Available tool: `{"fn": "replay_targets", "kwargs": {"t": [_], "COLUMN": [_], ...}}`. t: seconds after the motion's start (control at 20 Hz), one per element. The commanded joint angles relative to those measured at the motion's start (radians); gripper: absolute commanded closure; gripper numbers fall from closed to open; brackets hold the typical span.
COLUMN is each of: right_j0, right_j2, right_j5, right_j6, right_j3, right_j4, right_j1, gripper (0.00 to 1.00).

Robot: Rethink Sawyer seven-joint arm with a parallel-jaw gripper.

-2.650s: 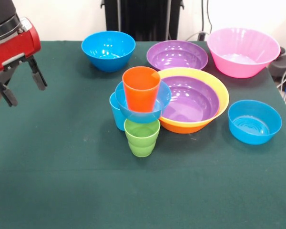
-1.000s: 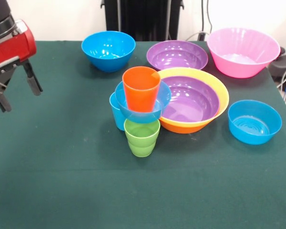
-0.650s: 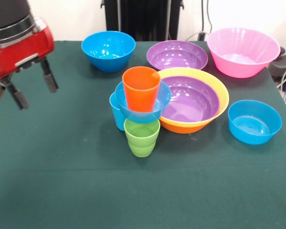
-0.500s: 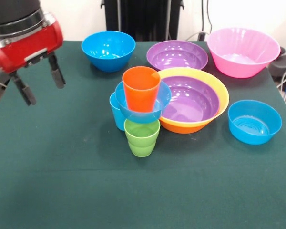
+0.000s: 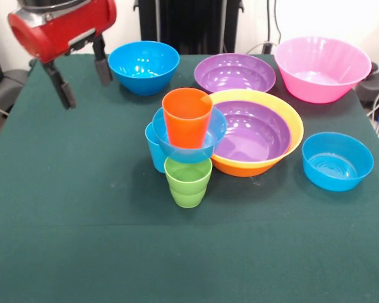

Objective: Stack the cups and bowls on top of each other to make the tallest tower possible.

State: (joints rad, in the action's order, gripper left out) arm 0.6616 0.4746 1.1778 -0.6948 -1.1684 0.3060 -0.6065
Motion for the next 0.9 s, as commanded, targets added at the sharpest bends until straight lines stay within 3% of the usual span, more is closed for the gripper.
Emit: {"fn": "replay_targets", "kwargs": {"t": [0.05, 0.2, 0.35, 0.6, 0.7, 0.85, 0.9], "right_j0": [-0.028, -0.027, -0.052, -0.049, -0.037, 0.009, 0.013], "right_j2": [-0.051, -0.046, -0.059, -0.036, -0.018, 0.028, 0.031], "right_j5": [0.211, 0.245, 0.317, 0.332, 0.298, 0.133, 0.119], "right_j6": [0.086, 0.093, 0.122, 0.109, 0.083, 0.024, 0.021], "right_j3": [-0.059, -0.048, -0.004, -0.002, -0.021, -0.102, -0.111], "right_j4": [0.112, 0.134, 0.200, 0.198, 0.172, 0.083, 0.074], "right_j1": [0.016, 0.035, 0.061, 0.077, 0.096, 0.108, 0.112], "gripper": [0.00, 0.00, 0.00, 0.00, 0.00, 0.00, 0.00]}}
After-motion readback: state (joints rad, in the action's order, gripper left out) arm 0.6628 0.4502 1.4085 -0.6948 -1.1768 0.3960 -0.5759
